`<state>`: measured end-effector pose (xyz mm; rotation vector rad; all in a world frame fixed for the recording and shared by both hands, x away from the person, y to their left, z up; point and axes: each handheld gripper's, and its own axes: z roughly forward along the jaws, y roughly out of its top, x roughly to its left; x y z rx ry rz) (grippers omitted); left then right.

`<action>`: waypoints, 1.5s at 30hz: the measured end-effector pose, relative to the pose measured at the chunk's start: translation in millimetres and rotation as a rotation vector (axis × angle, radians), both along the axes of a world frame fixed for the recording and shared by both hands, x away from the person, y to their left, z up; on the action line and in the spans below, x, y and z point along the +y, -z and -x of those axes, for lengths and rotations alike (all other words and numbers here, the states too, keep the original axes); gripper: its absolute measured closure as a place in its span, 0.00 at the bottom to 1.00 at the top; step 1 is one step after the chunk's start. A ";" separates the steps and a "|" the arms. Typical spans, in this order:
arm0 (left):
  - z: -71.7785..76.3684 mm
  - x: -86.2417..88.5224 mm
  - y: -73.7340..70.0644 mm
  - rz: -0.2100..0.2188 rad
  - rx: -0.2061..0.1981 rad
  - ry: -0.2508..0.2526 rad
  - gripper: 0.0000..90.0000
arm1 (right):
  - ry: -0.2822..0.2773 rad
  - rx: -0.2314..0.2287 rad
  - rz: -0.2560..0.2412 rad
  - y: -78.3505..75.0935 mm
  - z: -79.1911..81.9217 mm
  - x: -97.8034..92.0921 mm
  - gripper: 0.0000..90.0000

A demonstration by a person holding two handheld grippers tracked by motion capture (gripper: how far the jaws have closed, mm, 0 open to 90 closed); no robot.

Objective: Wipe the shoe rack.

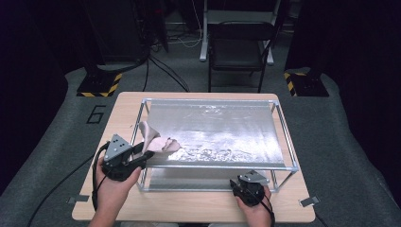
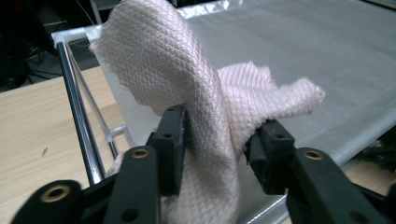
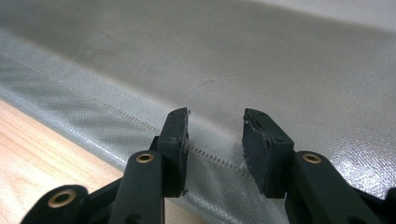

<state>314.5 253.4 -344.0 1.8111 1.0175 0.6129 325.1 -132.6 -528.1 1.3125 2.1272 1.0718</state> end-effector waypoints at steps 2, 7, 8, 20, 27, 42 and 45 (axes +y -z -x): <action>0.5 1.1 -4.1 0.020 0.004 0.009 0.59 | 0.000 0.001 0.001 0.0 0.0 0.1 0.68; 0.9 1.5 -9.8 0.033 -0.023 0.015 0.55 | 0.000 0.000 0.000 0.0 0.0 0.0 0.68; 0.1 1.6 -10.3 0.036 -0.026 0.017 0.55 | 0.000 0.000 0.000 0.0 0.0 0.0 0.68; -16.7 -4.1 10.4 -0.046 0.035 -0.035 0.85 | 0.001 0.000 0.000 0.0 -0.1 0.1 0.68; -14.8 -7.4 13.2 -0.038 0.059 -0.031 0.86 | 0.000 0.000 0.000 0.0 0.0 0.0 0.68; -8.8 -44.6 15.4 -0.021 0.058 0.051 0.87 | 0.001 0.007 -0.012 0.1 0.6 1.2 0.68; -9.2 -51.8 15.6 -0.032 0.053 0.073 0.86 | 0.001 0.008 -0.014 0.1 0.6 1.3 0.68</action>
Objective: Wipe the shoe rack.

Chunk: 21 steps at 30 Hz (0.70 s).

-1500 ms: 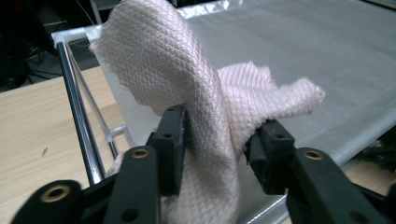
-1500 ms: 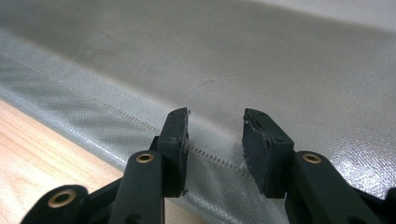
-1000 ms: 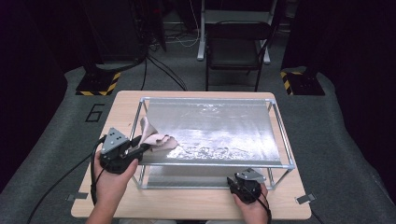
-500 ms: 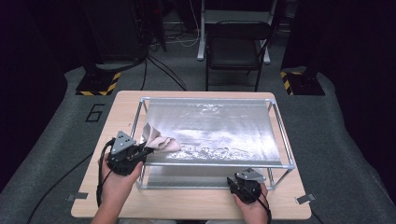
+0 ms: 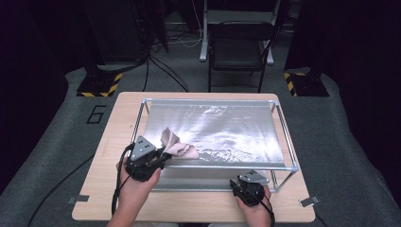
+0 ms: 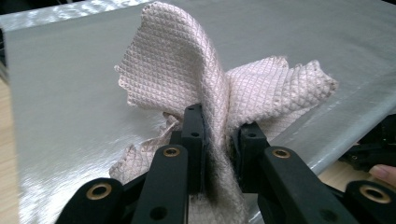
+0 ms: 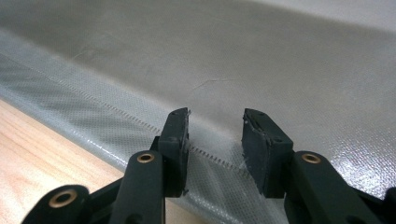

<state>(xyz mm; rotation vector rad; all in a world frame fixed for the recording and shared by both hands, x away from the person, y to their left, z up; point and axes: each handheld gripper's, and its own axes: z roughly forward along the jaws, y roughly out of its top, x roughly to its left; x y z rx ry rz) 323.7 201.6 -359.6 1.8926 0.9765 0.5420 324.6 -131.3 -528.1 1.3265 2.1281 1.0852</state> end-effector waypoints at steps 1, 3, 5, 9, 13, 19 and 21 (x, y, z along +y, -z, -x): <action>0.0 -1.1 0.1 0.003 -0.001 -0.003 0.86 | 0.000 0.001 -0.001 0.0 0.0 0.0 0.68; 0.0 -1.4 0.0 -0.001 -0.003 -0.005 0.86 | -0.001 0.000 0.000 0.0 0.0 -0.1 0.68; -0.4 0.7 -0.3 -0.008 -0.003 0.004 0.86 | 0.001 0.000 0.000 -0.3 0.1 -0.4 0.68; -1.0 7.0 0.1 -0.018 -0.004 -0.009 0.87 | -0.006 -0.011 0.009 -0.3 -0.4 -0.8 0.68; -1.3 21.2 0.8 -0.008 -0.007 -0.048 0.86 | -0.001 -0.009 0.018 -0.3 -0.4 -1.3 0.68; 0.9 44.7 0.0 0.010 0.002 -0.108 0.86 | -0.001 -0.009 0.019 -0.3 -0.4 -1.2 0.68; 1.5 48.7 -0.1 0.011 0.002 -0.114 0.86 | -0.005 -0.006 0.004 -0.2 -0.3 -0.6 0.68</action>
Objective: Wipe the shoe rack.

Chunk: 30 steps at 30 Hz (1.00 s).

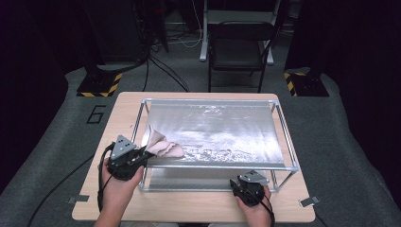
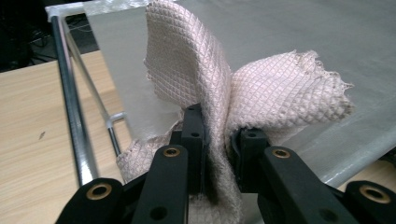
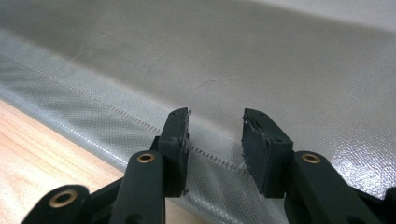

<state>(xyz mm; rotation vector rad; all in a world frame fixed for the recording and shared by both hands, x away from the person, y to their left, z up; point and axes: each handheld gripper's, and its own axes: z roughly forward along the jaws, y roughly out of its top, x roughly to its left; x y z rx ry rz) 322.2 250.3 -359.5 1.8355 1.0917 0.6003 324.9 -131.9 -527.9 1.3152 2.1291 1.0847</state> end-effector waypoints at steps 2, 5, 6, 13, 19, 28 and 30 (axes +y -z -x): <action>0.2 0.4 -0.2 -0.004 0.002 0.003 0.86 | 0.003 0.008 -0.001 0.2 0.2 0.6 0.68; 0.9 -5.3 -0.8 -0.028 -0.002 -0.005 0.86 | 0.006 0.005 -0.003 0.3 0.4 0.8 0.68; 0.7 -7.0 -1.0 -0.028 0.002 -0.003 0.86 | 0.006 0.005 -0.002 0.3 0.4 0.8 0.68; -2.4 -25.4 -0.4 -0.026 0.013 0.043 0.86 | 0.006 0.005 -0.002 0.3 0.4 0.8 0.68; -4.6 -47.7 -0.1 -0.032 0.019 0.083 0.86 | 0.006 0.005 -0.001 0.2 0.5 0.8 0.68; -11.8 -70.9 1.7 -0.018 0.020 0.111 0.86 | 0.006 0.005 -0.001 0.2 0.5 0.9 0.69; -12.3 -75.5 1.7 -0.024 0.018 0.115 0.86 | 0.006 0.005 -0.001 0.2 0.5 0.9 0.69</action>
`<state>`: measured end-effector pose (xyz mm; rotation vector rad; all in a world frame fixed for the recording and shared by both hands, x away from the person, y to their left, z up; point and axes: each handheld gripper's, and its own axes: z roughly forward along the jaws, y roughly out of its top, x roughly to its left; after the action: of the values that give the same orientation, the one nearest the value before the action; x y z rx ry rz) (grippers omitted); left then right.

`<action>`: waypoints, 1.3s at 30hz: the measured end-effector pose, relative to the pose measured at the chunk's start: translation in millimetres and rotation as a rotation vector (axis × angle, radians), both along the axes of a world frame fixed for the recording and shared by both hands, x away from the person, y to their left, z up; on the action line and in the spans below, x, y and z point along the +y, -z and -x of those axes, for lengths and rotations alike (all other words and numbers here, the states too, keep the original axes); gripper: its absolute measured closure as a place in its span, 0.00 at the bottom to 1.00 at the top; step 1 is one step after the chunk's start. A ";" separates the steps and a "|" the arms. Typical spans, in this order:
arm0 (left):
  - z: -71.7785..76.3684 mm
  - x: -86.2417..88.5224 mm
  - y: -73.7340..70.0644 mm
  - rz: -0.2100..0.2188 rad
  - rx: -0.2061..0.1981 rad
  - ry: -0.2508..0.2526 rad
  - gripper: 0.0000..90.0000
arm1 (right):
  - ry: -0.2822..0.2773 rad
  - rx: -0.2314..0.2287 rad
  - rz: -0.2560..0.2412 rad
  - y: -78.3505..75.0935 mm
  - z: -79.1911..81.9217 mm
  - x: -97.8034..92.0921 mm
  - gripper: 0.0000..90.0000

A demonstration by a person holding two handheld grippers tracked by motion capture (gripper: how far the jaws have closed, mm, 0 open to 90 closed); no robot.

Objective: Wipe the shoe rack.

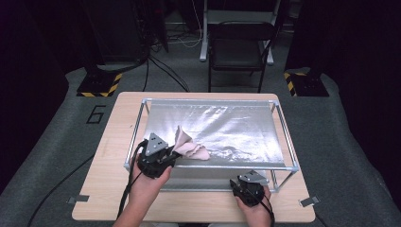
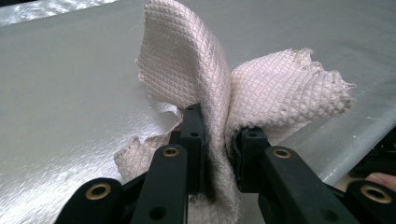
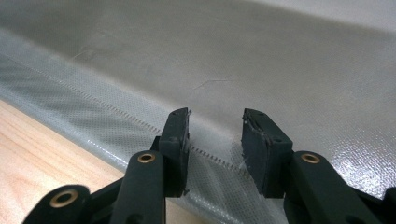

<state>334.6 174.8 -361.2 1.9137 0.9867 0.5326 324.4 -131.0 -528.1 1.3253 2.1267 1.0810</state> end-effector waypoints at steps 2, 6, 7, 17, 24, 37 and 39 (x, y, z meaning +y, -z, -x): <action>-0.7 -3.3 -0.4 -0.007 0.000 0.010 0.86 | 0.000 0.000 0.000 0.0 0.0 0.0 0.69; -2.8 -11.0 -1.2 -0.005 0.006 0.026 0.85 | 0.000 0.000 0.000 0.0 0.0 0.0 0.69; -2.8 -12.7 -1.7 -0.005 0.014 0.033 0.84 | 0.000 0.000 0.000 0.0 0.0 0.1 0.69; 1.7 -14.9 -10.4 0.021 -0.003 0.085 0.59 | -0.009 -0.005 -0.002 0.1 -0.9 -0.6 0.69; 15.2 -3.8 -17.2 0.034 -0.022 0.109 0.56 | -0.009 -0.006 0.001 0.1 -0.9 -0.7 0.69; 19.9 40.8 -30.3 0.077 -0.072 0.011 0.57 | 0.000 0.001 -0.007 0.0 -0.1 0.2 0.69; 13.6 41.8 -26.0 0.076 -0.050 -0.010 0.59 | -0.009 -0.007 0.004 0.1 -0.8 -0.6 0.69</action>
<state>321.0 216.6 -335.1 1.8211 0.9710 0.5385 325.2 -131.6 -528.2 1.3091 2.1305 1.0824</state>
